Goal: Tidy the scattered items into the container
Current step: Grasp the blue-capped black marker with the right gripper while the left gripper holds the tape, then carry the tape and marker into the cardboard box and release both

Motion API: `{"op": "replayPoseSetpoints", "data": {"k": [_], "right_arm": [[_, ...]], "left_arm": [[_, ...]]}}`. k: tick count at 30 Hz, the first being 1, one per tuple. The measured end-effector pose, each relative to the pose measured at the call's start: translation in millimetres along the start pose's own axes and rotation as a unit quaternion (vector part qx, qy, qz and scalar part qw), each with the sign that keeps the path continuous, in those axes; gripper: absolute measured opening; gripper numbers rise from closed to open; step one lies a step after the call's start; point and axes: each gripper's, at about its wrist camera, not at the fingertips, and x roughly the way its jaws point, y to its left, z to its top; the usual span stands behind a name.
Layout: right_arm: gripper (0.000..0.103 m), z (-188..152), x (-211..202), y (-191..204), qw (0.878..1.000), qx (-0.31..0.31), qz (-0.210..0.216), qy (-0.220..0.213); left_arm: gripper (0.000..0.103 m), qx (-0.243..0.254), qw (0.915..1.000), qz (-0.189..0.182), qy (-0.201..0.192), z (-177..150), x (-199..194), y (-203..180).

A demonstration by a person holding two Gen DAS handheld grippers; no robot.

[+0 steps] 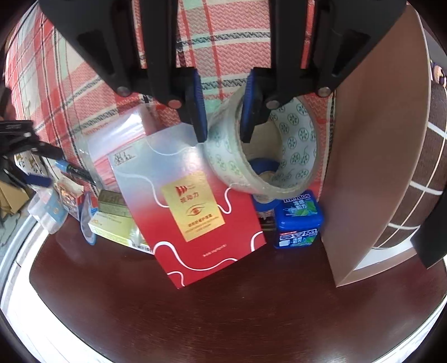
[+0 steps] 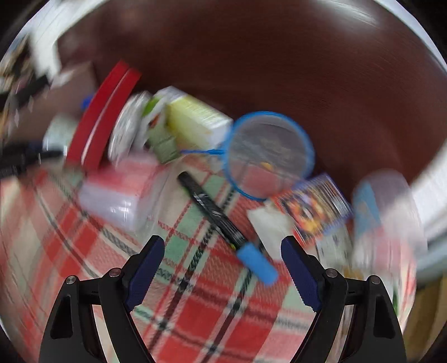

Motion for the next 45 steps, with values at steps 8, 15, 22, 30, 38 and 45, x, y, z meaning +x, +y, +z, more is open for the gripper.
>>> {"op": "replayPoseSetpoints", "data": {"k": [8,15,22,30,38,45], "right_arm": [[0.079,14.4,42.6,-7.8,0.996,-0.047,0.043,0.057],[0.018,19.8,34.2,-5.9,0.994,-0.055,0.044,0.084],[0.018,13.2,13.6,-3.9,0.997,-0.037,0.032,0.062],[0.018,7.4,-46.1,-5.6,0.998,-0.001,0.055,-0.008],[0.018,11.6,-98.6,14.8,0.995,0.023,0.079,-0.062],[0.018,26.0,-148.0,44.5,0.987,0.031,0.115,-0.108]], "left_arm": [[0.019,-0.004,0.9993,-0.036,0.009,3.1,5.4,15.4],[0.018,-0.014,0.9985,-0.052,0.006,-2.0,-5.9,28.0],[0.014,-0.025,0.9977,-0.063,-0.001,-7.4,-19.3,30.8],[0.014,-0.038,0.9955,-0.086,-0.008,-14.5,-43.6,27.6],[0.015,-0.036,0.9949,-0.090,-0.029,-20.3,-89.2,24.5],[0.015,-0.032,0.9928,-0.097,-0.062,-17.4,-143.2,22.6]]}}
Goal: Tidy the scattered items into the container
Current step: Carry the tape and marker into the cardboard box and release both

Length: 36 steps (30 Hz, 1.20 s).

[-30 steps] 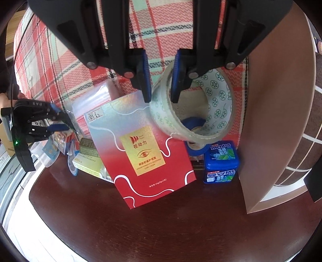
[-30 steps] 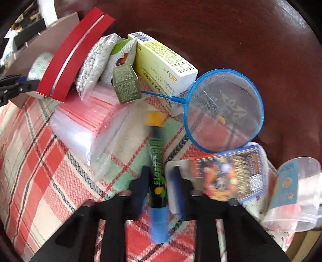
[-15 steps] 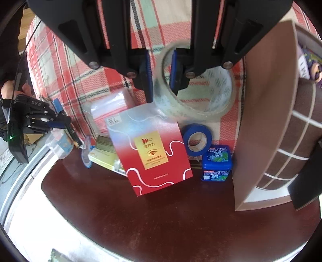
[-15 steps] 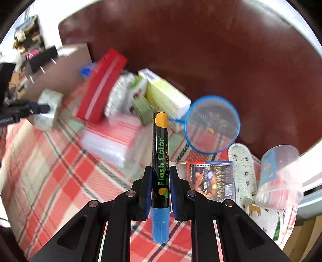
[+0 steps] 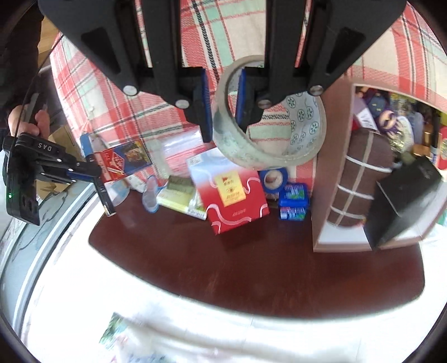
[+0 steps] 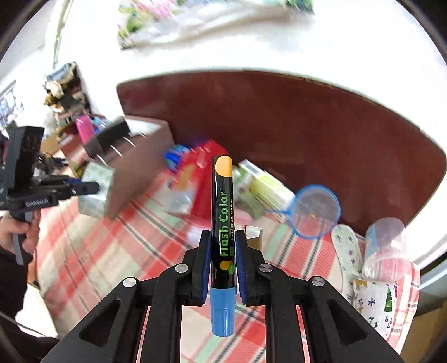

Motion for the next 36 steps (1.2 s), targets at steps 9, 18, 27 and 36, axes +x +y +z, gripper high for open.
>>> {"op": "replayPoseSetpoints", "data": {"k": [9,18,27,36], "right_arm": [[0.018,49.6,-21.3,76.6,0.998,-0.039,0.033,-0.039],[0.018,97.0,5.3,162.0,0.993,-0.078,0.073,-0.057],[0.018,162.6,67.5,237.6,0.985,-0.094,0.130,-0.058],[0.018,209.6,142.1,278.0,0.983,-0.111,0.141,-0.039]], "left_arm": [[0.015,0.001,0.9990,0.012,-0.044,19.6,-75.8,21.6],[0.015,-0.024,0.9962,0.058,-0.061,32.5,-133.8,96.7],[0.015,-0.045,0.9953,0.082,-0.022,55.8,-132.2,183.6],[0.015,-0.069,0.9942,0.081,0.014,61.8,-79.8,234.4]]}}
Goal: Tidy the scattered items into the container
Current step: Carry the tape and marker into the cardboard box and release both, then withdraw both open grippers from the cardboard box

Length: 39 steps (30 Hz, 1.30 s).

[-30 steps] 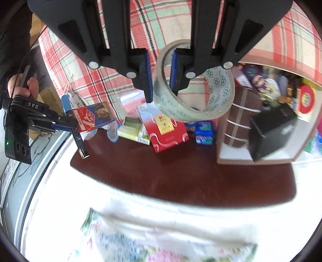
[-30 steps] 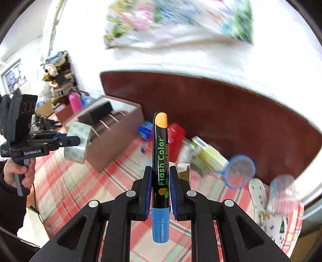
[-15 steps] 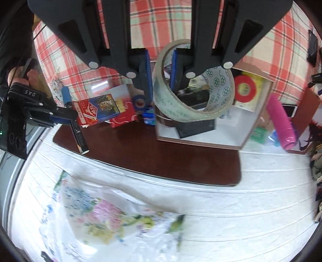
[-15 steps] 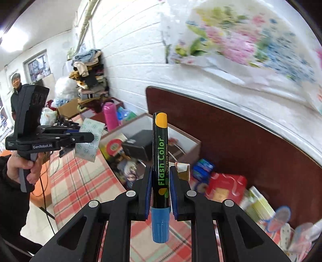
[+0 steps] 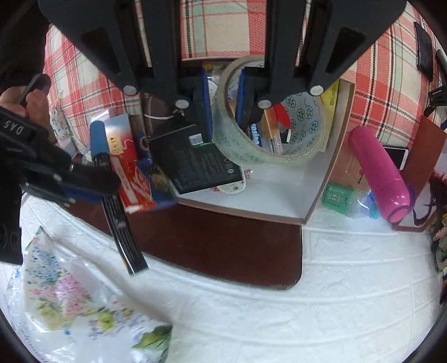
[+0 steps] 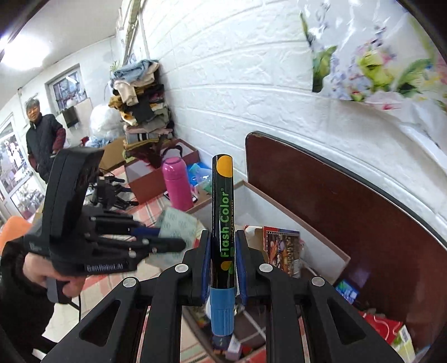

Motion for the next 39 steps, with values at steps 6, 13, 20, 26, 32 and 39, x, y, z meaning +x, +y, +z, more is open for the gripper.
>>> {"op": "replayPoseSetpoints", "data": {"k": [6,13,20,26,32,39], "right_arm": [[0.018,18.7,80.5,-17.9,0.998,-0.004,-0.018,0.052],[0.018,31.8,136.7,-19.5,0.996,-0.022,-0.008,0.082],[0.048,25.9,107.7,-22.0,0.999,0.015,-0.010,0.047],[0.055,0.9,4.3,-31.9,0.998,0.054,-0.022,-0.019],[0.070,-69.5,-132.4,-57.2,0.989,0.093,-0.091,-0.077],[0.072,-176.6,-236.4,-96.6,0.966,0.185,-0.160,-0.086]], "left_arm": [[0.016,-0.013,0.9995,0.002,0.030,1.2,38.9,16.2],[0.029,-0.007,0.9995,0.014,0.028,5.6,43.8,15.7],[0.069,0.003,0.9991,0.038,-0.017,3.2,7.6,0.9],[0.073,0.019,0.9981,0.045,-0.036,-11.8,-33.3,-21.5],[0.077,0.040,0.9979,0.031,-0.039,-37.2,-58.0,-61.7],[0.078,0.078,0.9965,-0.014,-0.028,-69.0,-43.5,-146.1]]}}
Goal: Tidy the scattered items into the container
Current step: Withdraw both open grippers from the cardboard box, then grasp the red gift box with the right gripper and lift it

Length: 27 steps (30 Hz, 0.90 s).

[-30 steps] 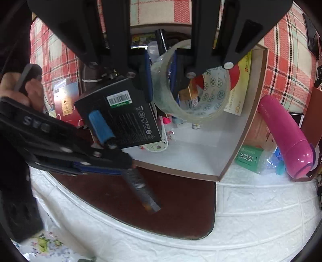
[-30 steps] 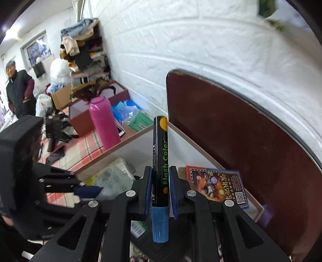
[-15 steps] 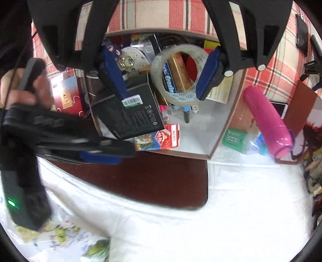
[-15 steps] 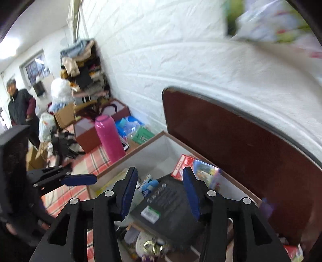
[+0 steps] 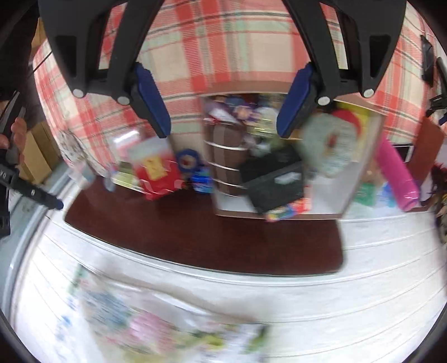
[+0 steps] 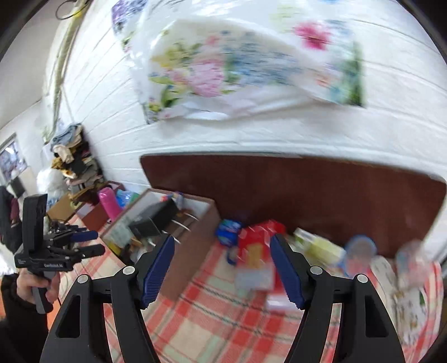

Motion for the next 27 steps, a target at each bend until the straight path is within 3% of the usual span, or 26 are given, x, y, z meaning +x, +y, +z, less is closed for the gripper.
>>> {"op": "replayPoseSetpoints", "data": {"k": [7,14,19,27], "right_arm": [[0.073,-86.5,-34.9,-46.2,0.998,0.050,-0.038,0.025],[0.073,-158.2,-38.9,-81.1,0.993,0.115,-0.008,0.027],[0.073,-153.3,0.4,-91.7,0.991,0.117,0.025,0.064],[0.073,-106.0,88.7,-82.1,0.991,0.087,0.053,0.089]], "left_arm": [[0.078,0.012,0.9995,-0.024,0.015,-26.0,47.1,-82.4],[0.078,0.043,0.9972,-0.023,0.057,-57.4,100.2,-131.8],[0.078,0.019,0.9969,-0.026,0.072,-69.7,118.7,-130.9],[0.078,0.002,0.9965,-0.036,0.075,-78.8,126.6,-115.1]]}}
